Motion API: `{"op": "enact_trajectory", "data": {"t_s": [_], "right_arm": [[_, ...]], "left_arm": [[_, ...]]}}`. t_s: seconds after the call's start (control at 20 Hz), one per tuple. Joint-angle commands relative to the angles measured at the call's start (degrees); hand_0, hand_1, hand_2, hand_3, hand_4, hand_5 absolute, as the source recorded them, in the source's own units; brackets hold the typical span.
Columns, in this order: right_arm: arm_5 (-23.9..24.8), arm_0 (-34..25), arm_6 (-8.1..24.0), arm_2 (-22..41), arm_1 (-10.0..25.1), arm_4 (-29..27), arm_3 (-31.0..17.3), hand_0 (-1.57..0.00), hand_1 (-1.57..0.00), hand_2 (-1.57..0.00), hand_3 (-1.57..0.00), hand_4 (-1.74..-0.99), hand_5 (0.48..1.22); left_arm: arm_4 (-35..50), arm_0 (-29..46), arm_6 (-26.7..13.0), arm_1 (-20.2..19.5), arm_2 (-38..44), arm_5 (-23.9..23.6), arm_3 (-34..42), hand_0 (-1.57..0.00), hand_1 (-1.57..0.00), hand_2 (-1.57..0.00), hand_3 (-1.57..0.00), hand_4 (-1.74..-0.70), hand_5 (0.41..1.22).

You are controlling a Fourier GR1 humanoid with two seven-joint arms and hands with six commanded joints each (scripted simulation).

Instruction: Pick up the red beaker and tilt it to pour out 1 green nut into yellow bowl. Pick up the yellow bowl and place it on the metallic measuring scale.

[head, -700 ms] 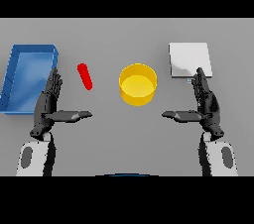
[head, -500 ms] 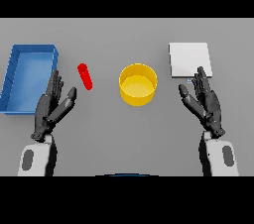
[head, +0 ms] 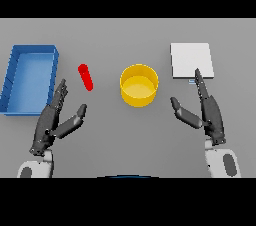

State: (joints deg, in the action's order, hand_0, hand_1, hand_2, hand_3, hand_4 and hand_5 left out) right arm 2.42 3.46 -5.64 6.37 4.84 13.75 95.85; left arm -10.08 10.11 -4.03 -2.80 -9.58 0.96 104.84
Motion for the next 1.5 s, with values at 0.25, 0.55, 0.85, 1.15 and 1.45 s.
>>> {"op": "enact_trajectory", "data": {"t_s": [0.25, 0.55, 0.85, 1.15, 1.45], "right_arm": [[-2.2, -0.4, 0.3, -0.4, -0.5, -3.3, 0.1, 0.0, 0.0, 0.0, 0.0, -1.197, 0.627], [-3.5, 0.6, -0.7, -1.5, 0.7, -5.0, 0.7, 0.0, 0.0, 0.0, 0.0, -1.229, 0.626], [-3.1, 0.2, 0.1, -1.3, 0.1, -4.8, 0.7, 0.0, 0.0, 0.0, 0.0, -1.229, 0.628], [-3.1, 0.3, -0.1, -1.7, 0.2, -5.0, 0.2, 0.0, 0.0, 0.0, 0.0, -1.238, 0.638], [-3.0, 0.1, 1.3, -2.0, 0.6, -5.0, 0.8, 0.0, 0.0, 0.0, 0.0, -1.246, 0.645]], "left_arm": [[0.9, -7.2, -1.8, 0.3, 2.4, 0.3, -9.9, 0.0, 0.0, 0.0, 0.0, -1.16, 0.645], [1.4, -18.5, 1.7, -0.7, 6.4, 0.5, -24.4, 0.0, 0.0, 0.0, 0.0, -1.18, 0.637], [-0.4, -25.5, 4.1, -0.2, 6.6, -0.5, -31.8, 0.0, 0.0, 0.0, 0.0, -1.2, 0.654], [-1.4, -31.6, 5.0, 0.3, 8.2, -2.2, -40.3, 0.0, 0.0, 0.0, 0.0, -1.2, 0.671], [1.1, -35.8, 11.1, 2.1, 11.7, -3.4, -47.6, 0.0, 0.0, 0.0, 0.0, -1.29, 0.708]]}}
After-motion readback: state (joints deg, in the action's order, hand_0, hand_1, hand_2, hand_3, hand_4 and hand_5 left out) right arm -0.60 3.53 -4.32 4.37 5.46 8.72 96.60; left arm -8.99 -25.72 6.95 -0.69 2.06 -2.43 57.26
